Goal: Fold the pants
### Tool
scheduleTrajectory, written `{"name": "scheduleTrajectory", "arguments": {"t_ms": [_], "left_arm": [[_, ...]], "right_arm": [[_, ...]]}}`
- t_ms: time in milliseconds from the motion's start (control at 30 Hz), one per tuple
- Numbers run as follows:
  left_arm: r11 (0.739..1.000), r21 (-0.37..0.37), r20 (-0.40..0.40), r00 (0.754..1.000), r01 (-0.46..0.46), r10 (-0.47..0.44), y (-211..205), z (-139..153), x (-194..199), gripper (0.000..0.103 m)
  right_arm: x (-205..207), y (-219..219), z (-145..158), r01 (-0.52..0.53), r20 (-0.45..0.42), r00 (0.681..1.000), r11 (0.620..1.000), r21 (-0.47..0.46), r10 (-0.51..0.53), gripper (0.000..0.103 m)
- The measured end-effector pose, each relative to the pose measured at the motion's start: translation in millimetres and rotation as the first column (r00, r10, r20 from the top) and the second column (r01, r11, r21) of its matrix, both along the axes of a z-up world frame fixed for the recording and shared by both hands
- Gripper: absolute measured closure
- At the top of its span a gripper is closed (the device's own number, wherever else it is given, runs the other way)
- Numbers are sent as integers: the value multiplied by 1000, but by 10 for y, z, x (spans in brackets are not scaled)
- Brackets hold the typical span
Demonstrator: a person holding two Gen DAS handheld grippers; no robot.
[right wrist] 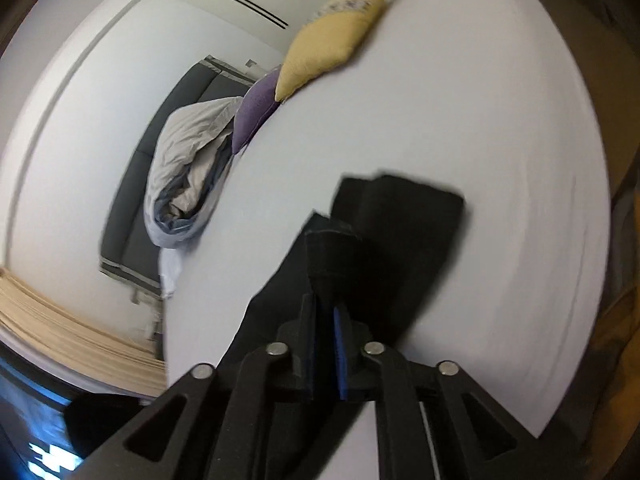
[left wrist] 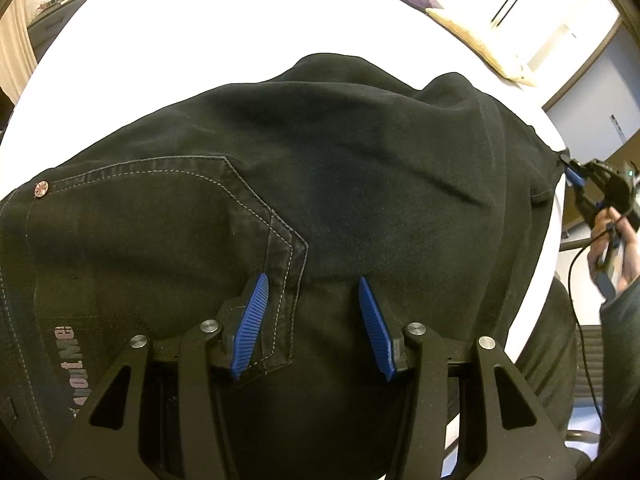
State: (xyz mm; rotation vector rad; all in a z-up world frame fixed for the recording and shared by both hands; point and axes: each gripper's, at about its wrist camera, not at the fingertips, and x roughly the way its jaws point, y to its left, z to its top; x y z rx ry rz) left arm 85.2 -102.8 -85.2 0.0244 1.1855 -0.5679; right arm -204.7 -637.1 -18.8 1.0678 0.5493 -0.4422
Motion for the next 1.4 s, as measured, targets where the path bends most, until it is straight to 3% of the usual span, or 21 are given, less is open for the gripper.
{"name": "scheduleTrajectory", "arguments": {"t_ms": [33,67,167,300,367,400,433,500,633,767,867,1000,1067,1200,1400], "left_arm": [[1000,8,-1,1000,-2,2,-27,5,3,57],[1000,14,-2,1000,-4,4,-43,10,2,57],[1000,22,-4,1000,-9,9,-71,27,-9,57],[1000,24,-1,1000,-11,11,-106,37,0,57],[999,32,2,1000,-7,7,-130,44,-1,57],[999,34,2,1000,-6,6,-140,37,-3,57],[999,33,1,1000,-6,6,-144,37,-2,57],[999,31,-2,1000,-6,6,-147,52,5,57],[1000,-2,-28,999,-24,24,-73,58,62,56],[999,-17,-41,999,-28,28,-47,50,119,56],[1000,-4,-32,999,-25,25,-79,46,152,56],[999,-9,-36,999,-31,31,-81,44,183,56],[1000,-4,-30,999,-20,20,-87,44,183,56],[1000,1,-23,1000,-14,14,-94,50,156,56],[1000,12,-11,1000,-17,17,-159,37,73,55]], "right_arm": [[19,-22,-56,-5,4,1000,1000,31,5,62],[18,-27,-90,-3,11,1000,999,49,3,57],[9,41,-148,10,37,999,997,74,-13,56],[79,8,-227,-10,4,1000,997,72,9,56],[172,-65,-257,-15,3,1000,998,63,14,60],[202,-106,-260,-17,0,1000,998,61,17,70],[233,-147,-269,-20,-8,1000,998,62,20,92],[205,-189,-272,-24,-17,1000,998,59,25,95],[264,-213,-23,-25,26,999,999,21,24,98],[448,-296,458,-64,114,992,998,21,61,98],[756,-236,1026,-158,135,976,984,-86,169,98],[1024,-40,1436,-262,133,948,946,-190,290,98],[1106,11,1501,-294,114,938,928,-229,326,98],[1137,-45,1443,-317,107,932,923,-216,345,98],[987,-71,1451,-328,154,916,911,-251,372,98]]}}
